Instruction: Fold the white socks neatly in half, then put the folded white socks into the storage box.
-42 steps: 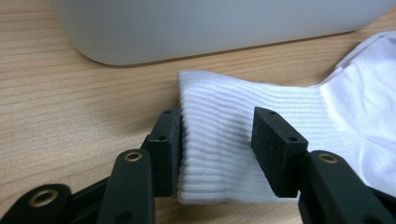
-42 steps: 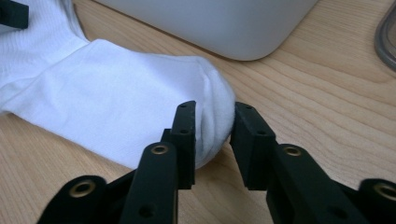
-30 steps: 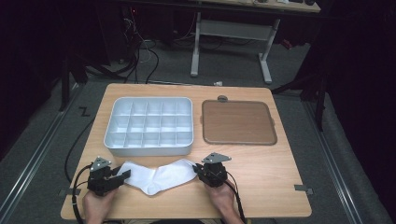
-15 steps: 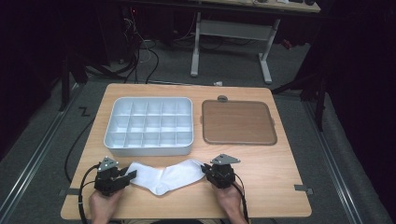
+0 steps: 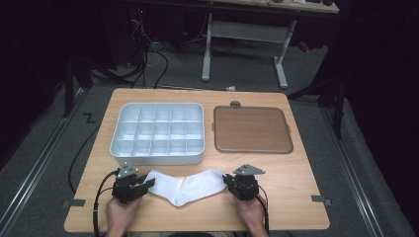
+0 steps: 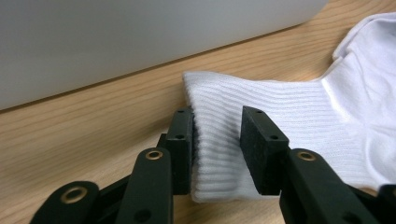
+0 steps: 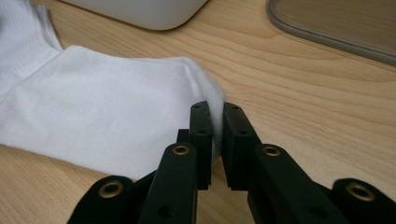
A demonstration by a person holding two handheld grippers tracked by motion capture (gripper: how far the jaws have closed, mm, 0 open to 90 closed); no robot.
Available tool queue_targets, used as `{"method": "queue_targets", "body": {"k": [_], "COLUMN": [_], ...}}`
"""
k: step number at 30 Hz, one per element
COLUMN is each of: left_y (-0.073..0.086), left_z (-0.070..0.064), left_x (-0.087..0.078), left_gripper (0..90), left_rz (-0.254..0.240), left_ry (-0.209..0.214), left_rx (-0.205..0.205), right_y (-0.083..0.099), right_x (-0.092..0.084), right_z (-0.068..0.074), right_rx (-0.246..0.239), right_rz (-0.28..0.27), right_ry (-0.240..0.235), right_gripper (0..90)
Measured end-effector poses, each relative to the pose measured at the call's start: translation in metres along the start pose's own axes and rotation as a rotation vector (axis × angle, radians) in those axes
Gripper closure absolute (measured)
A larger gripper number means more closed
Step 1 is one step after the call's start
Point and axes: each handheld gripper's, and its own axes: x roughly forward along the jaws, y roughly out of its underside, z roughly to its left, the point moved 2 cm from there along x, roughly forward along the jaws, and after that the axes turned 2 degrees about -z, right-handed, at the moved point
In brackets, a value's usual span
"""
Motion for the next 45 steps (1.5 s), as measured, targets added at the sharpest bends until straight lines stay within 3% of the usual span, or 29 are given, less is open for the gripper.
{"method": "queue_targets", "body": {"k": [8,20,28,37,42,45], "left_y": [0.003,0.008,0.006,0.007,0.003,0.000], "left_z": [-0.006,-0.022,-0.023,-0.029,-0.030,-0.033], "left_x": [0.007,0.023,0.029,0.040,0.037,0.032], "left_gripper": [65.6,65.0,62.5,53.9,46.7,43.8], "left_rz": [0.001,0.022,0.010,0.023,0.011,0.006], "left_ry": [0.013,0.031,0.038,0.028,0.019,0.027], "left_rx": [-0.017,0.025,-0.011,0.039,0.023,0.018], "right_y": [0.004,0.013,0.015,0.016,0.016,0.015], "right_x": [-0.006,-0.018,-0.018,-0.015,-0.015,-0.023], "right_z": [-0.012,-0.028,-0.038,-0.047,-0.049,-0.050], "right_rx": [0.016,0.051,0.062,0.078,0.094,0.111], "right_rz": [-0.002,-0.012,-0.016,-0.028,-0.013,-0.043], "right_ry": [0.003,0.037,0.063,0.096,0.099,0.102], "right_gripper": [83.8,83.7,83.5,83.1,69.5,62.9]}}
